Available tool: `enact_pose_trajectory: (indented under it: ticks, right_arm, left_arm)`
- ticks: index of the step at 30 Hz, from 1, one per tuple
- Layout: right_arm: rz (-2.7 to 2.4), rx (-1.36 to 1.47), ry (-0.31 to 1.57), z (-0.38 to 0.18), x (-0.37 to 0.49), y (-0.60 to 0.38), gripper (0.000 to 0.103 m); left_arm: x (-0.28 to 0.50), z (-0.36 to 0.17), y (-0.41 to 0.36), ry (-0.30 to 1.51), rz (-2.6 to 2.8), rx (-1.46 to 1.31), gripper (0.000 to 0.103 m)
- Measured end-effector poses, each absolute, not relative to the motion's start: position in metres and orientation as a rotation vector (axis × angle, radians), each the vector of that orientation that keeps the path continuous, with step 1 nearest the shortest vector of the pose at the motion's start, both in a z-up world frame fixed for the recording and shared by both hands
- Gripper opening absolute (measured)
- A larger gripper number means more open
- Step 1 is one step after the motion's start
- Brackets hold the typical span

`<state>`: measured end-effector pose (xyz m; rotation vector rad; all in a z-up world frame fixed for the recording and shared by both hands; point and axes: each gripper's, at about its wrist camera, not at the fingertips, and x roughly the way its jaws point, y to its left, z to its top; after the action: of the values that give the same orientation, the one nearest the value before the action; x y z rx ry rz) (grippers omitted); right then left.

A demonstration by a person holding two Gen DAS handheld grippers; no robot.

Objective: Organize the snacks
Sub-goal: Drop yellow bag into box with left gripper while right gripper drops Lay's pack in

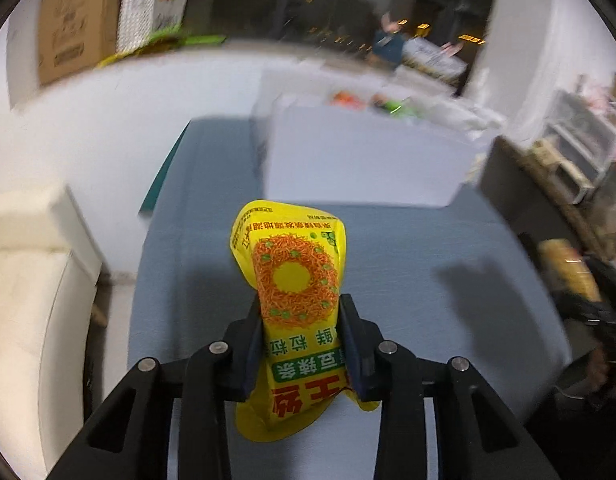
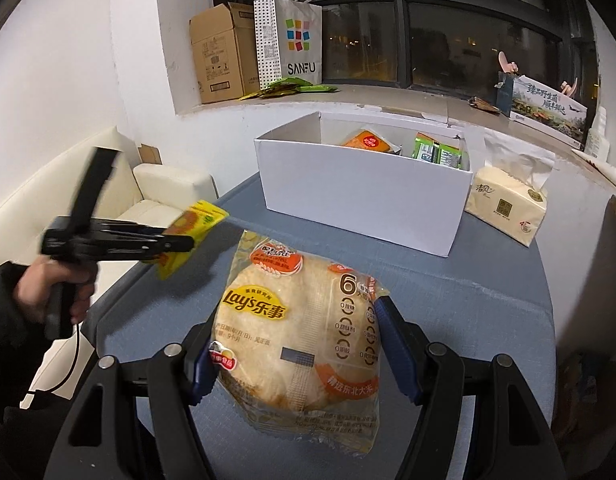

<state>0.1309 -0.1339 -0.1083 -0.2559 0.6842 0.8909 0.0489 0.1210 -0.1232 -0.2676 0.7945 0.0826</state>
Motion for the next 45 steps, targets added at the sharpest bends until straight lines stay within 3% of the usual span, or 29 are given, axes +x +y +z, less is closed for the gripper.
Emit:
enact_pose_trajectory:
  ticks: [6,13,21,26,28,30,31,34,45]
  right_arm:
    - [0.86,-0.224,0.654,-0.097,0.141,-0.14,0.074]
    - [0.835,-0.137,0.608,-0.056,0.194,-0.14,0.074]
    - [0.801,0.001,0.634,-0.02,0.313,-0.098,0.074]
    - [0.779,0.023,0.692,-0.022,0.371,-0.066,0.074]
    - [0.773,0.015,0.714,-0.027,0.383,-0.055,0.074]
    - [0.772,0.007,0.717,-0.03,0.388,-0.049,0.074]
    - [0.789,0.019,0.727,-0.033,0.393,-0.045,0.075]
    - [0.791,0.022,0.76,-0.04,0.4,-0.038,0.103]
    - [0.682,-0.042,0.65,-0.032,0.378,-0.05,0.103]
  left_arm:
    - [0.059,-0.058,0.1,0.645,0.001,-0.229,0.038]
    - [0.14,0.002,0.111,0.543,-0.021,-0.197,0.038]
    - [0.26,-0.003,0.144,0.613,0.006,-0.237,0.038]
    - [0.288,-0.021,0.15,0.656,0.023,-0.208,0.038]
    - [0.289,-0.024,0.154,0.646,0.052,-0.207,0.049]
    - [0.291,-0.028,0.163,0.656,0.06,-0.244,0.094]
    - [0.29,-0.03,0.167,0.656,0.06,-0.262,0.102]
    - [0.283,-0.031,0.172,0.643,0.069,-0.254,0.103]
    - [0.239,-0.014,0.152,0.559,0.192,-0.117,0.103]
